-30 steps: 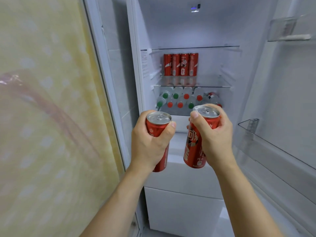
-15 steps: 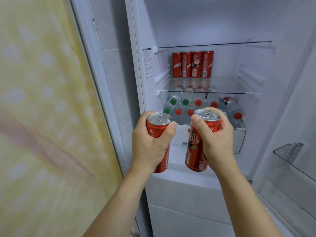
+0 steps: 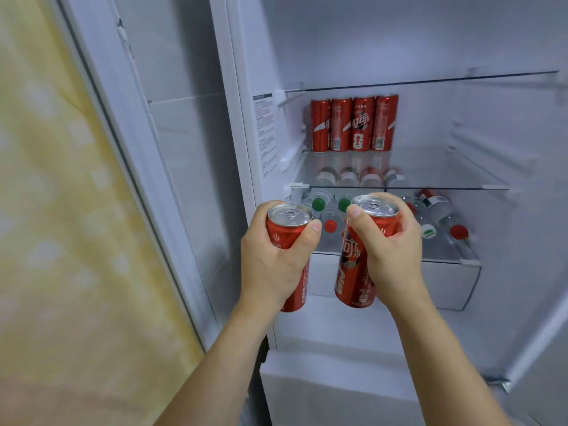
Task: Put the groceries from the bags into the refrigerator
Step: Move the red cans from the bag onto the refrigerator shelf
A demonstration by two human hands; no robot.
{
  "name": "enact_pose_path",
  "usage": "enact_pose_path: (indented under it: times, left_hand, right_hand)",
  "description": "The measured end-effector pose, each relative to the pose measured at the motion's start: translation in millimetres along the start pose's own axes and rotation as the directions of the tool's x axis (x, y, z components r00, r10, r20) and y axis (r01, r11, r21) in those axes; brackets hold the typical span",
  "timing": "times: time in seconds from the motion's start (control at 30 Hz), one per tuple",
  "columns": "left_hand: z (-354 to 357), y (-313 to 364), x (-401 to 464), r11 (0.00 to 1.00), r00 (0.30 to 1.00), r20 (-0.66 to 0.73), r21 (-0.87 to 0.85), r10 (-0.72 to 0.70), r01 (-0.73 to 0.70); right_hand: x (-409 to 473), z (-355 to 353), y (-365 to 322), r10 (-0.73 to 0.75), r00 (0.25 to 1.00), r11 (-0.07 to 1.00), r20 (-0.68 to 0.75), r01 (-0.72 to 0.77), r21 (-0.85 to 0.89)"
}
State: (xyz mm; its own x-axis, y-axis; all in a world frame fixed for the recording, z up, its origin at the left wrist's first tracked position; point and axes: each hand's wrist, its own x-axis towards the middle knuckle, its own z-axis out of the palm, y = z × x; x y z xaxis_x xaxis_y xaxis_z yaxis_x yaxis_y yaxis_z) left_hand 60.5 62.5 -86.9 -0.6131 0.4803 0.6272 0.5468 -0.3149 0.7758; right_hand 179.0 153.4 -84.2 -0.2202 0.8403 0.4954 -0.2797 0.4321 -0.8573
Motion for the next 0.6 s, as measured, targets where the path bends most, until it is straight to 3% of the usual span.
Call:
enact_pose_path:
  times: [0.27,0.6]
  left_hand:
    - [63,-31,44,0.997,0.999,0.046,-0.081,-0.015,0.018]
    - [131,-16,118,0.983,0.991,-0.134,-0.179,0.016,-0.041]
  right_hand:
    - [65,-20,29,-0.022,0.997,1.000,-0.070,0.021,-0.016]
    - [166,-39,24,-0.115,0.989,0.993,-0.095,0.117,0.013]
